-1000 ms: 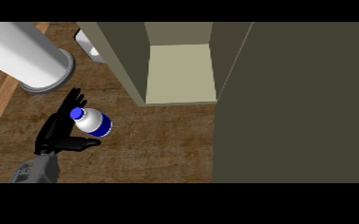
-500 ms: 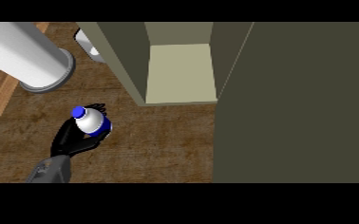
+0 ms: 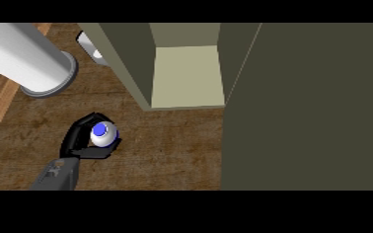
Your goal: Pick up the bottled water, place it into the cabinet and close the cabinet
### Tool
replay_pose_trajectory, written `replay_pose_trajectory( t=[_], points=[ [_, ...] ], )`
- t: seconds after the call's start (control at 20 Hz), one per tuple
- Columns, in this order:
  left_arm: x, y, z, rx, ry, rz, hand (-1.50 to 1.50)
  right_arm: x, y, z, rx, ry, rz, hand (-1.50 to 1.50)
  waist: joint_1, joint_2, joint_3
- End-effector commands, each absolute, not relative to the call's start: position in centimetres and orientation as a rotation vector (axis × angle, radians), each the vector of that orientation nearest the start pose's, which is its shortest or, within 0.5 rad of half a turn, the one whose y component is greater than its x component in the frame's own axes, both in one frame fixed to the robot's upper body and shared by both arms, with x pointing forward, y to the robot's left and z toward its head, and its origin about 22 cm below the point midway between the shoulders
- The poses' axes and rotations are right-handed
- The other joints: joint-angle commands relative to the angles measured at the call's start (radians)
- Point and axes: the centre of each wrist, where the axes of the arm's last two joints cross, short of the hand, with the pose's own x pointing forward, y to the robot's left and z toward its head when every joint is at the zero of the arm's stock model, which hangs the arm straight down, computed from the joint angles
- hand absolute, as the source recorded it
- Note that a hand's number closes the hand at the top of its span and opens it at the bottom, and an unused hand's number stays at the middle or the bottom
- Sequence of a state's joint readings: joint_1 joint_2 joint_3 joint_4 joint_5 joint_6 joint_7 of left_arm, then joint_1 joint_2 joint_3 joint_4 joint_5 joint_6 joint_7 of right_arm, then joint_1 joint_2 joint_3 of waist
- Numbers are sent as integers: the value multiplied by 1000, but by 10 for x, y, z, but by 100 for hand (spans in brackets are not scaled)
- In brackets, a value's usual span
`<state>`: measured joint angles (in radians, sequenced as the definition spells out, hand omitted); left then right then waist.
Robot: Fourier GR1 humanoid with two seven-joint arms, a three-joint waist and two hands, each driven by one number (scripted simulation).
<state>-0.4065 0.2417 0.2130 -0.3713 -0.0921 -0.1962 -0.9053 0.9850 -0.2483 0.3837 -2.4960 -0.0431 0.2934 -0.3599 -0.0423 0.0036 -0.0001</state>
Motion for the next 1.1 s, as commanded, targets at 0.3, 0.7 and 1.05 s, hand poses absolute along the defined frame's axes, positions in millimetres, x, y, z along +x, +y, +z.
replay_pose_trajectory(
  t=[0.3,0.7,1.05],
  points=[
    [212,255,-181,3,-1765,-120,150,21,-232,149,325,-1896,232,-150,26,-8,0],
    [245,213,-163,-112,-1770,-91,150,24,-222,137,329,-1918,211,-150,19,-8,-2],
    [278,178,-123,-204,-1786,-66,150,26,-232,129,310,-1894,203,-150,29,-11,0]
  ],
)
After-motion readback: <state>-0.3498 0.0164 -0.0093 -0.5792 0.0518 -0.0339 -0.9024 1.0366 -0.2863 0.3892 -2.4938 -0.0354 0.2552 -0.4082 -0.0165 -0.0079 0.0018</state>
